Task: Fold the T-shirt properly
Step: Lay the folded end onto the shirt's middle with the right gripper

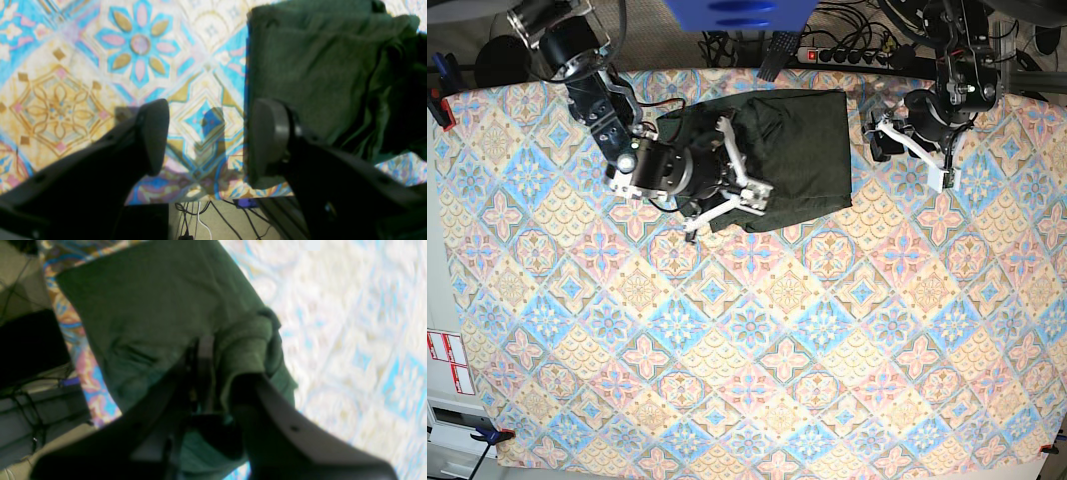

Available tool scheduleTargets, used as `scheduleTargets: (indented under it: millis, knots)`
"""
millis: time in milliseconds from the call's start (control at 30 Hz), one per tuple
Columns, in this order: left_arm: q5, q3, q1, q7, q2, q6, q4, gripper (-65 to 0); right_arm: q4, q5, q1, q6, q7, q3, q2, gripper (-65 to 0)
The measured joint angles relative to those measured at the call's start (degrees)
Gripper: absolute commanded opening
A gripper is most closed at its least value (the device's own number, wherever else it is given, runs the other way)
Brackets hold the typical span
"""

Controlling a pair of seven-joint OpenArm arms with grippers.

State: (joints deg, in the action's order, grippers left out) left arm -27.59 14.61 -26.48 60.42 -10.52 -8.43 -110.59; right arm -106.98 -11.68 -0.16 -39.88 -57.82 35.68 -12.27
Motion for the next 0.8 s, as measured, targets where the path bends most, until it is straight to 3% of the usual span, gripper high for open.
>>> scheduleTargets:
  millis: [233,533,667,800]
  knots:
    - [-0.1,0.0,0.1,0.0,-0.1,0.0,0.0,-24.9,2.7,-0.1,4.4,0.0,0.7,4.6,5.4,-63.0]
    - [-0.2,0.0,-0.5,-0.1,0.0,0.0,0.0,-24.9,12.7,0.9,7.3,0.1,0.7,6.5,9.0,-62.6]
    - [-0.2,0.0,-0.3,-0.2,0.0,0.0,0.0,-24.9,14.4,0.8,6.8,0.0,0.6,6.5,11.5,-55.1]
    - [-0.2,0.0,-0.2,-0.2,0.0,0.0,0.0,-24.9,14.4,0.7,7.1,-0.2,4.2,6.4,12.4,-49.5]
